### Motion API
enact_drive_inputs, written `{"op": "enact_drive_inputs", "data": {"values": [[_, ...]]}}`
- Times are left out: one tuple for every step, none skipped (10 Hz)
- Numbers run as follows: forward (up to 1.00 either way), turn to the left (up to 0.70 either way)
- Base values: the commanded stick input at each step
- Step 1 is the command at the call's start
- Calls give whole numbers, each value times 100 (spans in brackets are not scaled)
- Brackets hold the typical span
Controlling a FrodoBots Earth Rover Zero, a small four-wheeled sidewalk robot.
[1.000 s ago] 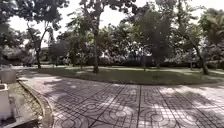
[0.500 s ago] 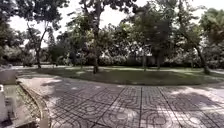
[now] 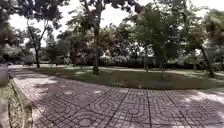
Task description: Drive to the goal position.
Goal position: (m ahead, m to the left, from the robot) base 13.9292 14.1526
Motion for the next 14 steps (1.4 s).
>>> {"op": "enact_drive_inputs", "data": {"values": [[70, 0], [70, 18], [70, 8], [70, 0], [70, 0], [70, 8], [70, 27], [70, 27], [70, 27], [59, 30], [6, 44], [57, 30], [14, 41], [0, 45]]}}
